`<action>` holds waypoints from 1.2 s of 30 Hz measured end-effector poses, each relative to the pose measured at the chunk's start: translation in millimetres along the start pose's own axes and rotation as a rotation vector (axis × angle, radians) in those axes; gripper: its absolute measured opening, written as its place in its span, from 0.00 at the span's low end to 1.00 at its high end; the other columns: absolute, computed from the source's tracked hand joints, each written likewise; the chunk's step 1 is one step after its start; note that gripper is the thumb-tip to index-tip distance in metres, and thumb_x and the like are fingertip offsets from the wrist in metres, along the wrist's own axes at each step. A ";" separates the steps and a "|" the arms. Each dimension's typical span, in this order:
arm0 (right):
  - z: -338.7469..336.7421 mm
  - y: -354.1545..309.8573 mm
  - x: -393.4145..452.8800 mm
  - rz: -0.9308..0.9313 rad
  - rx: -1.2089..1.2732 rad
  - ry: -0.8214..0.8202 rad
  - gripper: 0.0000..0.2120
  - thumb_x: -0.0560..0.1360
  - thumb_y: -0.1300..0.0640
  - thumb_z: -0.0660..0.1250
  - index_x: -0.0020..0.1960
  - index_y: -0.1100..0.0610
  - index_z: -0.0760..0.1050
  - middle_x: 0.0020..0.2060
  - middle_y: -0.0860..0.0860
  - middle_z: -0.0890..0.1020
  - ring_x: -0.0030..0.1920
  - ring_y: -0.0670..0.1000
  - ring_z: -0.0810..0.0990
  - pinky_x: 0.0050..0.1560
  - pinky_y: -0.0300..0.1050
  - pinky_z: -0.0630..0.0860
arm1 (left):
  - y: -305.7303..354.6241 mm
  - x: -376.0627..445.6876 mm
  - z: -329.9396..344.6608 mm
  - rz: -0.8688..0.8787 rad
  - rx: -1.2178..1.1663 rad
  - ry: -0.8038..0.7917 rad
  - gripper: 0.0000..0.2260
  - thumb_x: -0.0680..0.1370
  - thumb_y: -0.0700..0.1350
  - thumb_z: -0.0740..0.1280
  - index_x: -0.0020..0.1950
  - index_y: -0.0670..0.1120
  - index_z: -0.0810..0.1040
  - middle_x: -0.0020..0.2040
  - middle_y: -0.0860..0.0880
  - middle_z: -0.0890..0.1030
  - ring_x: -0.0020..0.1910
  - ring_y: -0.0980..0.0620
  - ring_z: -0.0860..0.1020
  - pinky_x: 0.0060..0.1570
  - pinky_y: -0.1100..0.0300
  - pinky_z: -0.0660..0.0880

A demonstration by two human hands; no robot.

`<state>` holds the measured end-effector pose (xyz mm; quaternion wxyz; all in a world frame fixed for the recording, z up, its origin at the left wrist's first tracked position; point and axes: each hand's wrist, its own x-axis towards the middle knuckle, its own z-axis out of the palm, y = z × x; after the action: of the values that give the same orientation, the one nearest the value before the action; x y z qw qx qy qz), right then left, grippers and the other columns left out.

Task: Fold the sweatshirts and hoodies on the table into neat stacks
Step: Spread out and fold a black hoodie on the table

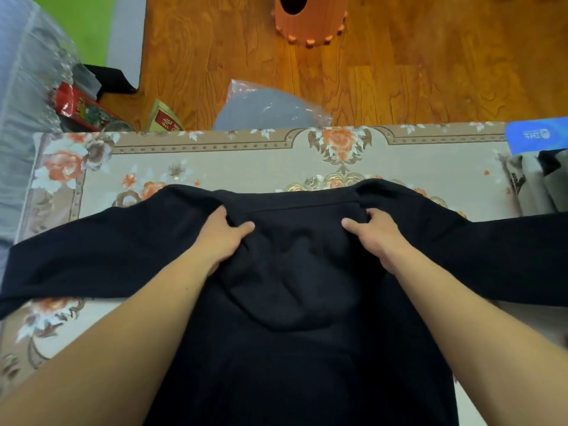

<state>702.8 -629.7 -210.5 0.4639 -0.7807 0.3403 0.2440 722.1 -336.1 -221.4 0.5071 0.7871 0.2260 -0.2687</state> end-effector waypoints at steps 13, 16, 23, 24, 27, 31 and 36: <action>59.6 17.0 -13.3 -0.871 -0.698 0.537 0.26 0.82 0.53 0.60 0.77 0.60 0.65 0.77 0.62 0.62 0.76 0.65 0.60 0.77 0.62 0.56 | -26.0 -23.2 68.4 0.698 1.077 0.330 0.28 0.83 0.56 0.56 0.83 0.50 0.58 0.82 0.38 0.56 0.81 0.35 0.53 0.78 0.38 0.53; 80.1 29.2 2.9 -0.827 -0.944 0.383 0.29 0.84 0.45 0.54 0.81 0.54 0.57 0.81 0.60 0.53 0.80 0.64 0.49 0.79 0.64 0.46 | -55.0 -7.1 86.9 0.532 1.154 0.299 0.29 0.84 0.62 0.49 0.84 0.57 0.50 0.84 0.42 0.46 0.82 0.37 0.42 0.77 0.32 0.45; 75.0 42.2 30.7 -0.618 -0.964 0.281 0.33 0.82 0.35 0.45 0.83 0.48 0.44 0.82 0.54 0.45 0.81 0.58 0.39 0.79 0.61 0.38 | -73.5 16.9 66.8 0.531 1.132 0.256 0.30 0.82 0.65 0.47 0.83 0.60 0.46 0.84 0.43 0.40 0.82 0.40 0.36 0.78 0.33 0.42; 71.0 47.5 26.5 -0.627 -0.957 0.320 0.33 0.83 0.36 0.46 0.83 0.49 0.45 0.82 0.55 0.45 0.81 0.59 0.40 0.79 0.61 0.38 | -78.3 15.3 61.7 0.538 1.158 0.262 0.30 0.83 0.64 0.47 0.84 0.59 0.47 0.84 0.43 0.41 0.82 0.40 0.37 0.78 0.33 0.44; 50.5 71.5 14.9 -0.534 -1.058 0.257 0.32 0.83 0.36 0.43 0.83 0.48 0.42 0.82 0.54 0.41 0.81 0.64 0.41 0.79 0.65 0.46 | -88.8 0.2 48.6 0.437 1.218 0.221 0.29 0.83 0.65 0.42 0.83 0.58 0.42 0.84 0.44 0.39 0.82 0.40 0.36 0.78 0.34 0.44; 38.3 55.1 15.6 -0.382 -1.066 0.003 0.35 0.83 0.36 0.45 0.80 0.45 0.31 0.79 0.50 0.29 0.79 0.64 0.34 0.79 0.64 0.41 | -62.0 -16.6 47.7 0.184 1.243 0.055 0.29 0.83 0.65 0.38 0.80 0.59 0.30 0.79 0.47 0.26 0.79 0.41 0.28 0.78 0.36 0.39; -1.3 26.3 -72.3 -0.362 -0.871 -0.062 0.32 0.83 0.45 0.56 0.83 0.49 0.47 0.82 0.54 0.46 0.81 0.60 0.44 0.80 0.56 0.46 | -9.9 -83.2 70.6 0.104 1.267 -0.319 0.33 0.84 0.64 0.48 0.84 0.51 0.47 0.84 0.44 0.43 0.83 0.40 0.44 0.80 0.44 0.48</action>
<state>635.9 -617.8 -174.3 0.1383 -0.9417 0.0507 0.3026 639.5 -404.2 -197.9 -0.0153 0.8938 -0.0924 -0.4385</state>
